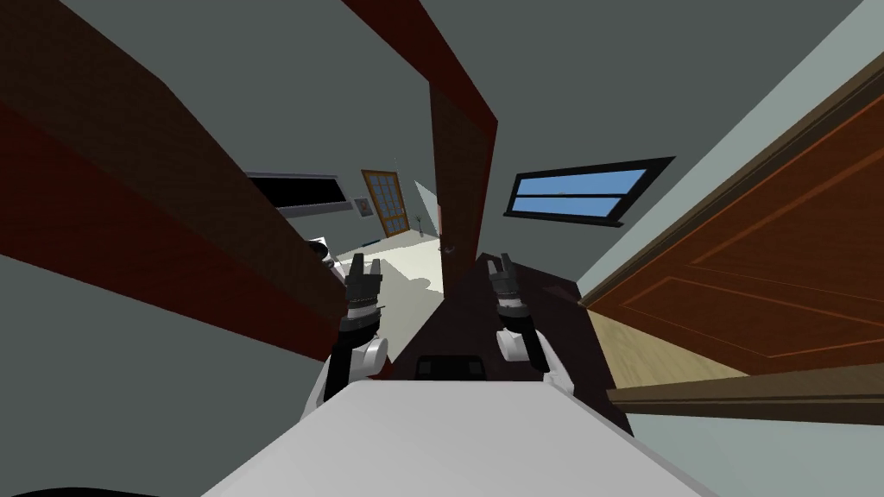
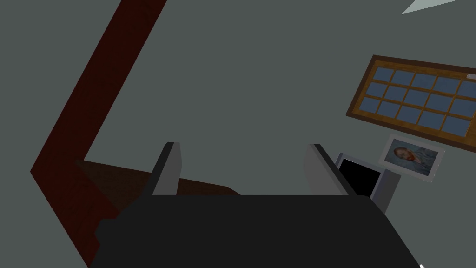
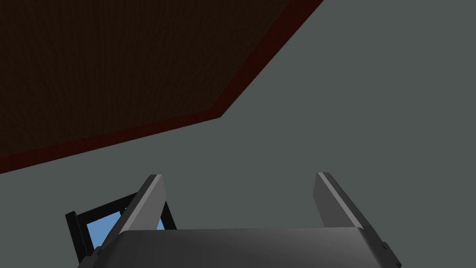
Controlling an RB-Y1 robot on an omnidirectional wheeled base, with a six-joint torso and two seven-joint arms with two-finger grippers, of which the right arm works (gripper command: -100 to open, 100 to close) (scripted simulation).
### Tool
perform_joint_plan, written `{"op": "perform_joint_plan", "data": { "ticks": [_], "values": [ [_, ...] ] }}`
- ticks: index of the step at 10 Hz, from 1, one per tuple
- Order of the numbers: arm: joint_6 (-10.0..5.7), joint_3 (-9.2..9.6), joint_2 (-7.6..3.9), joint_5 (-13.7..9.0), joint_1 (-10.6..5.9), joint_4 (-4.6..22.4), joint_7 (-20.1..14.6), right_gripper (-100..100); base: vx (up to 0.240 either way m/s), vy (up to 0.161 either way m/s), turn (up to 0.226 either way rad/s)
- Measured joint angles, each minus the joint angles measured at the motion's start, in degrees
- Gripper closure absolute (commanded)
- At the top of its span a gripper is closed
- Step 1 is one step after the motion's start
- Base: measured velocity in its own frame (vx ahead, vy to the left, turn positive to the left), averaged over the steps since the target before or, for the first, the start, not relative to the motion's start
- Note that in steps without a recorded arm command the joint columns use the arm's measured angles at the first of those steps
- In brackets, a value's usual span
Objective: Push the door open
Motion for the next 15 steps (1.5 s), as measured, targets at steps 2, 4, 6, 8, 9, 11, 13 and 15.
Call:
{"op": "perform_joint_plan", "data": {
  "ticks": [2, 4, 6, 8, 9, 11, 13, 15],
  "values": [
    [-0.63, 0.73, -0.64, 0.1, -0.69, 2.34, -0.52, -100, 0.097, -0.044, 0.02],
    [-1.16, 1.48, -1.12, 0.25, -1.83, 5.09, -1.06, -100, 0.084, -0.049, 0.024],
    [-1.92, 2.51, -1.35, 0.55, -2.88, 8.12, -1.45, -100, 0.098, -0.054, 0.023],
    [-2.74, 3.7, -1.33, 0.95, -4.08, 11.3, -1.62, -100, 0.101, -0.057, 0.026],
    [-3.01, 4.17, -1.56, 1.05, -4.62, 12.73, -1.88, -100, 0.092, -0.056, 0.025],
    [-3.75, 5.16, -1.72, 1.34, -6.03, 16.13, -2.35, -100, 0.101, -0.046, 0.024],
    [-4.21, 6.46, -1.95, 1.72, -6.65, 18.43, -2.7, -100, 0.078, -0.052, 0.017],
    [-4.4, 6.99, -2.05, 1.86, -7.63, 20.38, -2.93, -100, 0.066, -0.047, 0.018]
  ]
}}
